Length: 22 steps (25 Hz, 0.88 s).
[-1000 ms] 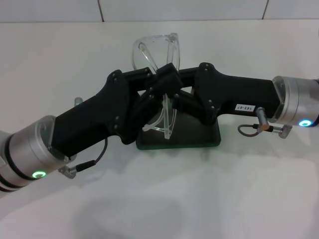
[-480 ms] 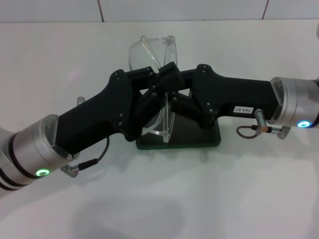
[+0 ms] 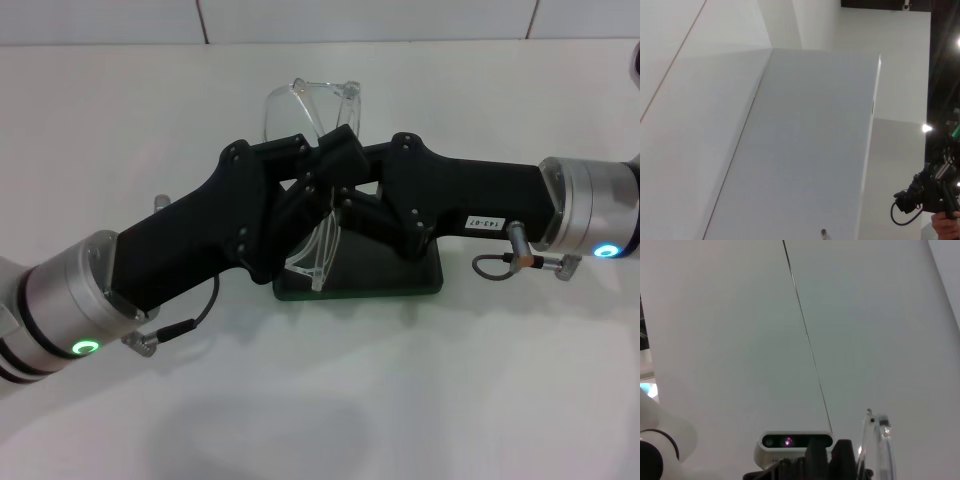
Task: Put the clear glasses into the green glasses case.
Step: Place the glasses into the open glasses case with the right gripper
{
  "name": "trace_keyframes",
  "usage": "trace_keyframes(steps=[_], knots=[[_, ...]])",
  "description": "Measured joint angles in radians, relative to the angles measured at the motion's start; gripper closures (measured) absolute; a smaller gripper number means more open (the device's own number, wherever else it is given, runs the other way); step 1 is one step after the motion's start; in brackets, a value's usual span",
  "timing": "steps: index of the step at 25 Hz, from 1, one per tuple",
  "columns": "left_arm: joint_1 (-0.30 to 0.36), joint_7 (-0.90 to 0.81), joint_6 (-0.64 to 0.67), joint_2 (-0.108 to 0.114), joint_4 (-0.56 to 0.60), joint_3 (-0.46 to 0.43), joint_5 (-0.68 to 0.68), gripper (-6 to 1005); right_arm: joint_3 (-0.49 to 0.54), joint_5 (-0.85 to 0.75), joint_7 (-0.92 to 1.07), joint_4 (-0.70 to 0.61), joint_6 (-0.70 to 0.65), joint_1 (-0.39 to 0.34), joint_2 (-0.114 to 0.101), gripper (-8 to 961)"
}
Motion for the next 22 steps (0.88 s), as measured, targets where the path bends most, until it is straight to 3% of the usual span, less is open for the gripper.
trace_keyframes(steps=[16, 19, 22], knots=[[0.002, 0.000, 0.016, 0.007, 0.009, 0.008, 0.007, 887, 0.008, 0.018, -0.014, 0.000, 0.035, -0.009, 0.000, 843], [0.006, 0.003, 0.032, 0.021, 0.006, 0.004, 0.009, 887, 0.009, 0.023, -0.020, -0.003, 0.038, -0.009, -0.002, 843], [0.037, 0.005, 0.043, 0.058, 0.010, 0.002, 0.011, 887, 0.010, 0.022, -0.018, -0.037, 0.038, -0.011, -0.015, 844]])
